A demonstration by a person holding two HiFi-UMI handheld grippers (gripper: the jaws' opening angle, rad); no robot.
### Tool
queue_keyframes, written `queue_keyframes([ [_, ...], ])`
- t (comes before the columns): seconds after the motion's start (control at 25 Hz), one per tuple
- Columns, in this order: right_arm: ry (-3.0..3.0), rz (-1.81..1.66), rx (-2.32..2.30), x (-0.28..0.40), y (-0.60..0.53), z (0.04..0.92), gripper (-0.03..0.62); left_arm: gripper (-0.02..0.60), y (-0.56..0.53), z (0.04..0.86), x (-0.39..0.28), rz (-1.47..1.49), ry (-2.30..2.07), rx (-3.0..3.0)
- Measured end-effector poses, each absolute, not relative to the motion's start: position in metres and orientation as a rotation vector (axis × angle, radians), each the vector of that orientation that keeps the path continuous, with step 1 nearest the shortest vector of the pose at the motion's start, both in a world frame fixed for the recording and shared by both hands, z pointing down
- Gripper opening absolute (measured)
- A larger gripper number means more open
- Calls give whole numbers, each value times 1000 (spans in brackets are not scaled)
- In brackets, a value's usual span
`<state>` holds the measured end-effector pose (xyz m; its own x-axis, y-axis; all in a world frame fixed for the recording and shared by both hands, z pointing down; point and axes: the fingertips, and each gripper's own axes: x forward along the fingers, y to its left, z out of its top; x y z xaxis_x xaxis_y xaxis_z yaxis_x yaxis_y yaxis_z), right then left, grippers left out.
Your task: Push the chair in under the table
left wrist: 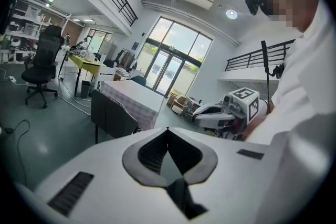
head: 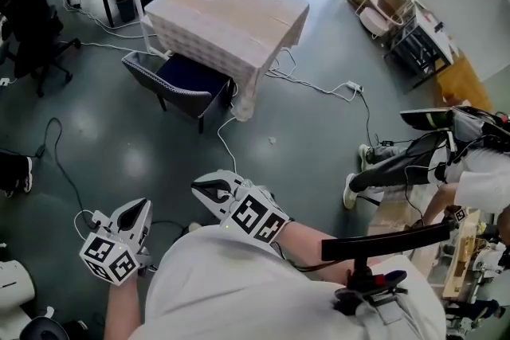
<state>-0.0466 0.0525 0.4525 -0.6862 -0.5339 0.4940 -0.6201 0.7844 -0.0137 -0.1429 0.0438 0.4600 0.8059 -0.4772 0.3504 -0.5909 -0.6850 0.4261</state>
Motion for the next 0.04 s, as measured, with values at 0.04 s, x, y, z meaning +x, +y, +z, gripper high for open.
queue_keyframes([
  [0.04, -2501, 248, 865, -44, 50, 453, 14, 11, 41, 459, -140, 282, -783, 2463],
])
